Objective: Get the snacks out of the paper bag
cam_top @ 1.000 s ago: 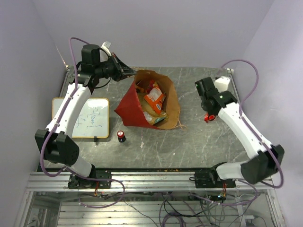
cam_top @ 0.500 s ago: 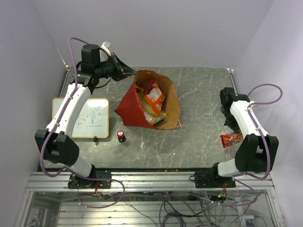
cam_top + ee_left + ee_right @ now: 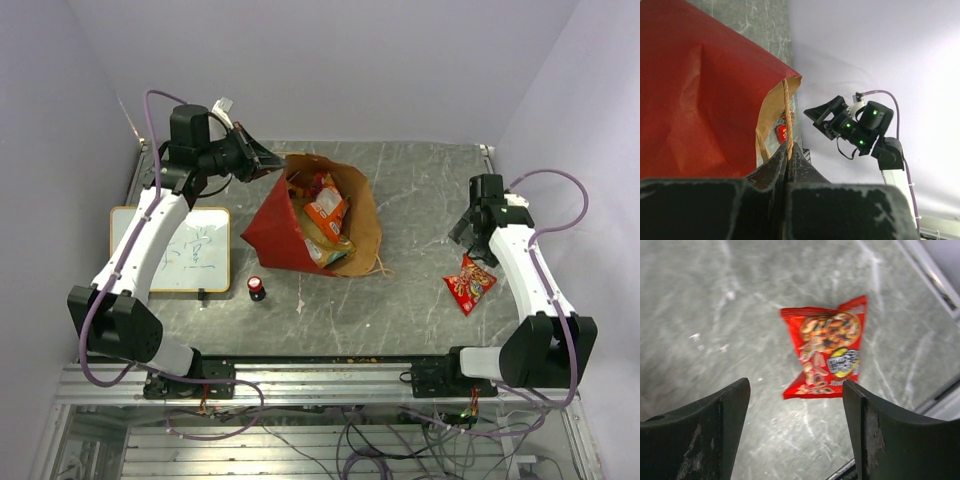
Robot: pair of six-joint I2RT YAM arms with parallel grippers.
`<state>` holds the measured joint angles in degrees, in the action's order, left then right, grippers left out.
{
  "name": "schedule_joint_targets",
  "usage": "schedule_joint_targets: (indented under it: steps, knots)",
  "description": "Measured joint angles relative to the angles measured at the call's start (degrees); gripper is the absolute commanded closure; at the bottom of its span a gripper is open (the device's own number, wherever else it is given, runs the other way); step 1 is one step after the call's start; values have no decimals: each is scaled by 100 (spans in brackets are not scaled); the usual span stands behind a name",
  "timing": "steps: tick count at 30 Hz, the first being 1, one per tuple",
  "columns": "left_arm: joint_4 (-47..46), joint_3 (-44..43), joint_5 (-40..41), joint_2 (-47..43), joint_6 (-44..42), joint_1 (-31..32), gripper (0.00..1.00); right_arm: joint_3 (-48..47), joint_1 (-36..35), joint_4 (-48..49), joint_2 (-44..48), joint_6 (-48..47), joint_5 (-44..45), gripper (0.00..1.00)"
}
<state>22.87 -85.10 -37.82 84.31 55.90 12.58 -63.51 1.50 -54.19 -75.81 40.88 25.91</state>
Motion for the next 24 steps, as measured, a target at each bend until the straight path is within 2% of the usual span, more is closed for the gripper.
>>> schedule_joint_targets:
  steps: [4, 11, 16, 24]
  knots:
    - [107, 57, -11, -111, -120, 46, 93, -138, -251, 260, 195, -293, -629, 25]
    - [745, -20, -13, -155, -605, 437, 93, -542, -1694, 813, 249, -369, -1285, 25]
    - [826, 0, 17, -192, -654, 623, 93, -621, -2616, 1390, 315, -446, -1504, 25]
    - [839, 20, 326, -256, -684, 623, 93, -470, -3676, 2457, 570, -1043, -1537, 24]
